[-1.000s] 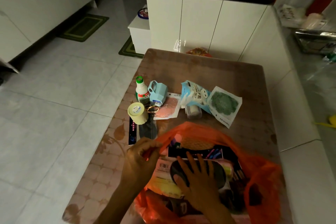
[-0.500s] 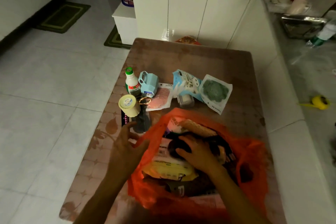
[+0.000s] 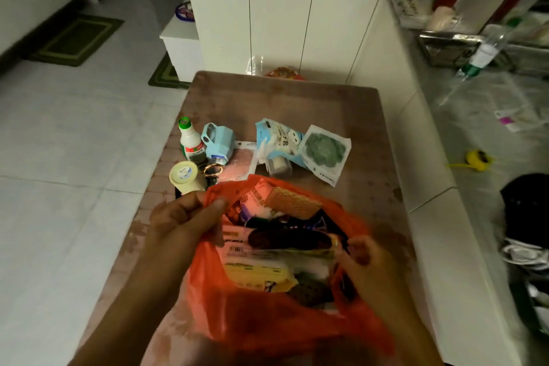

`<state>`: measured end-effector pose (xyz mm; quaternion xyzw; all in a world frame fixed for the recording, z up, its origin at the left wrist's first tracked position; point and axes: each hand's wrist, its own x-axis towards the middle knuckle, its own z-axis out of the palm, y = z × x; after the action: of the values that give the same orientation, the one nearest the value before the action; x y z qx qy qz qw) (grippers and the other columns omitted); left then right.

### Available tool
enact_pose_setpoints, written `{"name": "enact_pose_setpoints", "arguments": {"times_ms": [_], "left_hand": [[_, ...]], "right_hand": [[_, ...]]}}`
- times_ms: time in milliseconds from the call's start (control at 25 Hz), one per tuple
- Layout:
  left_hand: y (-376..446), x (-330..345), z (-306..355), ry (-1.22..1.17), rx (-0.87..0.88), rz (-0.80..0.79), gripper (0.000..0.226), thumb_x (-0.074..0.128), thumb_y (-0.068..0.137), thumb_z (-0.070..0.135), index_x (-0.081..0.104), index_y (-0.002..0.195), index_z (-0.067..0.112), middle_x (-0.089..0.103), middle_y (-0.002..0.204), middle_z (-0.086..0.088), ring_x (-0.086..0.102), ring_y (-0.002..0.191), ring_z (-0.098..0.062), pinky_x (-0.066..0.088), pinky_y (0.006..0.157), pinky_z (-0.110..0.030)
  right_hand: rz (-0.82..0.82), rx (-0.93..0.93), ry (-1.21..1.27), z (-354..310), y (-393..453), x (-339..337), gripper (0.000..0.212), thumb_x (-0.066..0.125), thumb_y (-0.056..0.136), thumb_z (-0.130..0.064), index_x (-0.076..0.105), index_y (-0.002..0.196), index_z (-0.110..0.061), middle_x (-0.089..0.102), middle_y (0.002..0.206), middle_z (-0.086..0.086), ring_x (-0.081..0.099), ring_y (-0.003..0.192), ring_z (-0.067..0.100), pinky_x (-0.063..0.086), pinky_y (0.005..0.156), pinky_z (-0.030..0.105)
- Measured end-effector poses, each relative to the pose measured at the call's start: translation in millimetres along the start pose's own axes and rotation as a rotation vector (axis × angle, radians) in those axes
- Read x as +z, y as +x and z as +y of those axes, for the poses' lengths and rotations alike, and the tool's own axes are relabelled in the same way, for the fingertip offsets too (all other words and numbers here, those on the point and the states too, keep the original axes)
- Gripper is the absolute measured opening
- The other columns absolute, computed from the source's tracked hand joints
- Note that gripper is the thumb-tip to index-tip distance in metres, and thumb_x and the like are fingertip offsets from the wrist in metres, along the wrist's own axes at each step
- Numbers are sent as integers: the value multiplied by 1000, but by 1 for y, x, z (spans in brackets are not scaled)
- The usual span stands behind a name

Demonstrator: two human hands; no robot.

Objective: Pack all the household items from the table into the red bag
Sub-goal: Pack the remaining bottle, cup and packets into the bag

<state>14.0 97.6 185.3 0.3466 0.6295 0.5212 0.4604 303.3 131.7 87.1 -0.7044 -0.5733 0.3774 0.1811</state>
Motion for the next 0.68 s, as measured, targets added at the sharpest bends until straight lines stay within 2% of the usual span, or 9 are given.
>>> {"name": "enact_pose_setpoints", "arguments": {"times_ms": [120,160,200,320,400,520,560,600,680], "left_hand": [[-1,17,10,-20,41,-76,22,60,89,17,71,70,19,63,56,-4,59,52,-14,50,49,-15],[-3,18,9,-42,33,-84,20,60,89,15,72,74,17,62,56,-5,58,51,-15,50,48,-17],[-6,16,7,-67,18,-81,17,59,90,13,73,80,15,60,55,-7,56,50,-17,49,46,-20],[-13,8,-1,-96,-31,-49,14,58,90,14,72,91,15,58,55,-10,52,49,-22,45,43,-24],[-16,9,-4,-66,-39,-45,13,61,86,19,72,93,18,60,56,-10,53,50,-21,44,45,-27],[-18,21,1,-63,-25,-110,20,63,77,29,73,92,20,62,56,-8,55,50,-18,46,44,-24],[-18,25,3,-69,-20,-127,22,64,75,30,73,91,20,62,56,-8,56,50,-17,47,44,-22],[-18,26,5,-69,-15,-130,23,64,73,31,73,91,20,63,57,-7,56,50,-16,48,44,-20],[-18,25,7,-52,-11,-114,22,64,74,31,74,91,21,64,58,-6,58,50,-13,48,45,-19]], "right_hand": [[-67,18,-524,20,-6,18,70,69,72,-61,43,129,-28,49,130,2,48,122,25,48,93,39],[-76,50,-581,33,-8,22,86,71,72,-57,31,142,-26,37,145,7,39,132,30,44,101,42],[-77,75,-614,46,-11,23,92,71,73,-51,22,148,-26,30,150,11,37,135,32,44,102,43],[-68,28,-599,67,-21,23,76,57,84,-42,18,149,-36,39,147,6,48,127,26,46,100,39],[-128,-61,-529,66,-22,26,65,56,82,-35,32,142,-43,51,131,-9,52,120,17,46,97,33],[-68,-183,-440,57,-13,23,18,60,80,-24,67,94,-34,61,101,-18,61,101,12,51,84,31],[-56,-105,-297,49,-9,18,12,65,82,-20,68,77,-30,66,89,-15,66,90,13,53,77,31],[-49,-26,-74,46,-4,14,18,70,84,-17,70,69,-27,70,78,-8,68,80,15,54,71,32],[-21,91,399,27,-3,-3,10,75,82,-24,76,73,-21,72,72,5,70,72,19,56,65,32]]}}
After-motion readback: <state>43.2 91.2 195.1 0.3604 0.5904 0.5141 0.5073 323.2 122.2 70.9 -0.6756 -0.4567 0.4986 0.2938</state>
